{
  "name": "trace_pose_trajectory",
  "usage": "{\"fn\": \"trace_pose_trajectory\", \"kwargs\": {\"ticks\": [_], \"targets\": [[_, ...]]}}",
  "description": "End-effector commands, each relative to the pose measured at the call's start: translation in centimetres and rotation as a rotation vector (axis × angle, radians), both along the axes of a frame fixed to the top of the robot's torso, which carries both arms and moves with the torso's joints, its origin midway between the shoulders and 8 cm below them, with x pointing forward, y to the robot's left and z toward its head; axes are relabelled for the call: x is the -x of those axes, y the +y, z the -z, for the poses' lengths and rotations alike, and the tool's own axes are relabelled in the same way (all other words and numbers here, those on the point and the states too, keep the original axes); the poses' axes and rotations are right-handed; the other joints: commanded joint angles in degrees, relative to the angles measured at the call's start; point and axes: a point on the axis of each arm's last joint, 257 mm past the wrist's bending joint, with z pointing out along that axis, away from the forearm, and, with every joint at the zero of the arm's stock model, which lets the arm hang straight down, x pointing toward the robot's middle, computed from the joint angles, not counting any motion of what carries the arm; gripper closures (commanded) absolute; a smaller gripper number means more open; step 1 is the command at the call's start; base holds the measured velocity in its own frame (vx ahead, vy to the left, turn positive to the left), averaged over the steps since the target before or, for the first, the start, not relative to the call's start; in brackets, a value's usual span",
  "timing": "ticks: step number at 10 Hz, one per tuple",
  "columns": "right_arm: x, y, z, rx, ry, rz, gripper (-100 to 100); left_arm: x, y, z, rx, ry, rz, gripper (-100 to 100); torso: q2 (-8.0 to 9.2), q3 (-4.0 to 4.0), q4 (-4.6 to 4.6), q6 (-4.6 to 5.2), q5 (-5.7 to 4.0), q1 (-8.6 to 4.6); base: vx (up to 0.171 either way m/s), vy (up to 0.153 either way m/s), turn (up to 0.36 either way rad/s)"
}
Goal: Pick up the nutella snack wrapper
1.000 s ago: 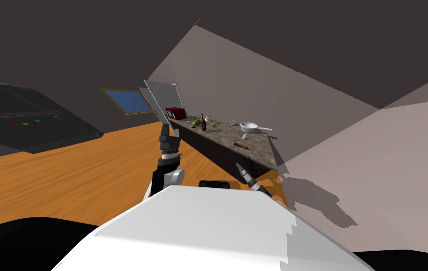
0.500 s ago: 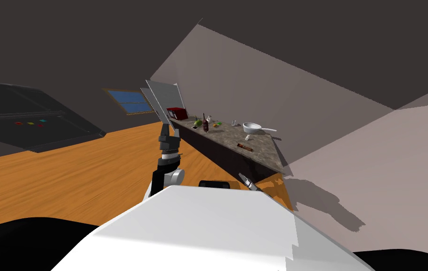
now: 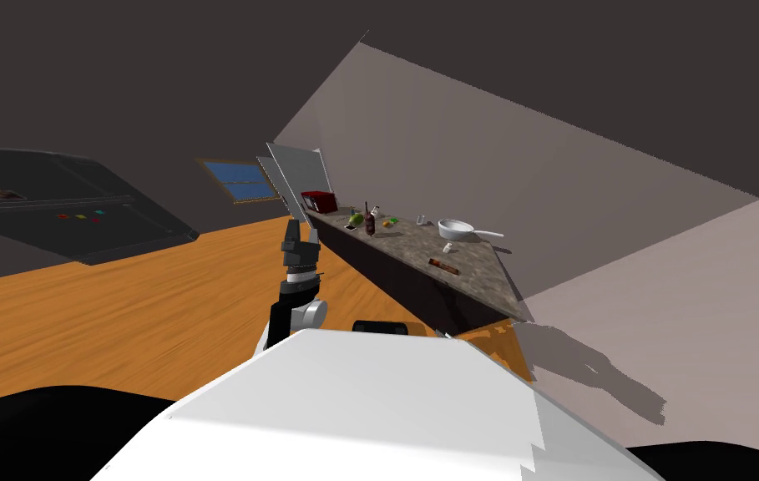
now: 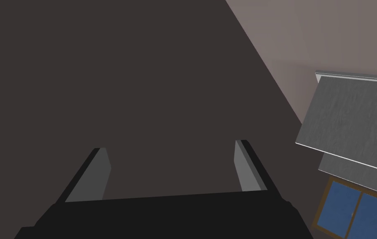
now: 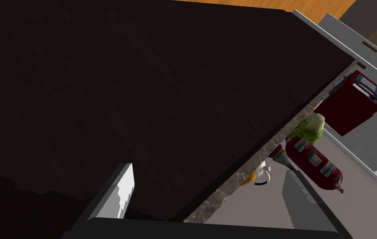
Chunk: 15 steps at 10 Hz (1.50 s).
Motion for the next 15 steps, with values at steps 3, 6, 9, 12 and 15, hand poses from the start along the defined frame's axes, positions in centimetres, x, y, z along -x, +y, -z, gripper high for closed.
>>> {"fn": "trace_pose_trajectory", "kwargs": {"ticks": [3, 6, 9, 12, 15], "targets": [[4.0, -4.5, 2.3, 0.134, 0.098, -0.066, -100, 0.0, 0.0, 0.0, 0.0, 0.0, 0.0, 0, 0.03, 0.01, 0.0, 0.0, 0.01, 0.04, 0.066, 0.076, 0.06], [8.4, -9.1, 3.6, 0.261, 0.195, -0.147, -100, 0.0, 0.0, 0.0, 0.0, 0.0, 0.0, 0, 0.02, 0.0, 0.0, 0.01, 0.01, 0.01, 0.08, 0.082, 0.085], [11.2, -13.8, 3.8, 0.363, 0.267, -0.19, -100, 0.0, 0.0, 0.0, 0.0, 0.0, 0.0, 0, 0.04, 0.02, 0.01, -0.01, 0.0, -0.05, 0.063, 0.058, 0.068], [15.2, -19.3, 3.3, 0.487, 0.363, -0.264, -100, 0.0, 0.0, 0.0, 0.0, 0.0, 0.0, 0, 0.0, -0.01, 0.0, 0.01, 0.01, 0.02, 0.087, 0.076, 0.092], [16.8, -22.9, 2.2, 0.565, 0.411, -0.313, -100, 0.0, 0.0, 0.0, 0.0, 0.0, 0.0, 0, 0.03, 0.02, 0.01, -0.01, 0.01, 0.05, 0.068, 0.06, 0.078]]}}
